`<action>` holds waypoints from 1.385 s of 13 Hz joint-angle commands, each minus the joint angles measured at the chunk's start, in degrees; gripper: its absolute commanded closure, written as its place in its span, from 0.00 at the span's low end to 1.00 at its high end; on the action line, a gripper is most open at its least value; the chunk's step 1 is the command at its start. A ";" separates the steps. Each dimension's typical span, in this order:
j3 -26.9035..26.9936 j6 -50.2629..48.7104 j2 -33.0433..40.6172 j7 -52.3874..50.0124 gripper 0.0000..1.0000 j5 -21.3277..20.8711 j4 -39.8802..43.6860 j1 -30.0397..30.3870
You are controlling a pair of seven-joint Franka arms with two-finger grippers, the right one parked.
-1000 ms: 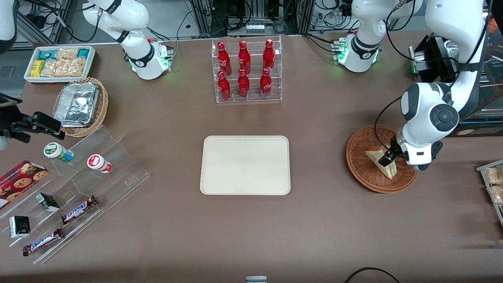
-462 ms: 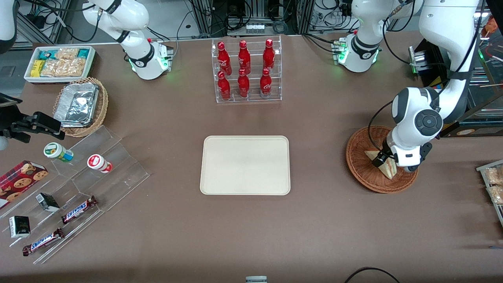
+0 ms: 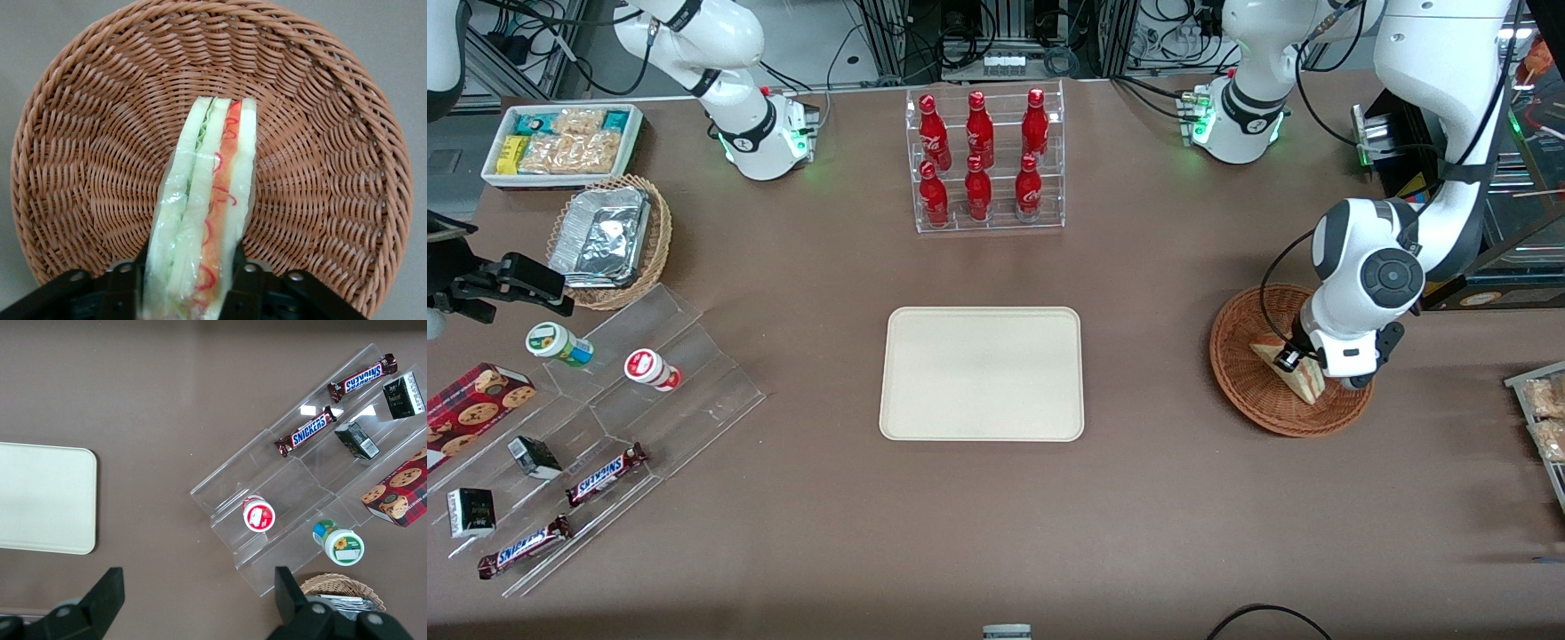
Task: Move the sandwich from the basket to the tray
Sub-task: 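Close the left gripper on the wrapped sandwich, then lift the sandwich and carry it over the cream tray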
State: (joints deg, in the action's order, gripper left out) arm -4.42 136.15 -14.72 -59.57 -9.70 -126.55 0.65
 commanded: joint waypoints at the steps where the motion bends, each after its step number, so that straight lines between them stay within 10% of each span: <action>1: 0.11 -2.80 1.96 -1.42 1.00 -3.21 0.77 -1.52; 9: -0.51 -34.44 3.20 1.13 1.00 -0.87 27.47 -12.42; 18: -0.42 -30.88 -1.79 0.16 1.00 2.05 35.06 -28.41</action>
State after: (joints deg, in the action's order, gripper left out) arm -5.68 103.30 -13.26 -59.35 -7.75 -94.04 -24.60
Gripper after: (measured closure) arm 0.850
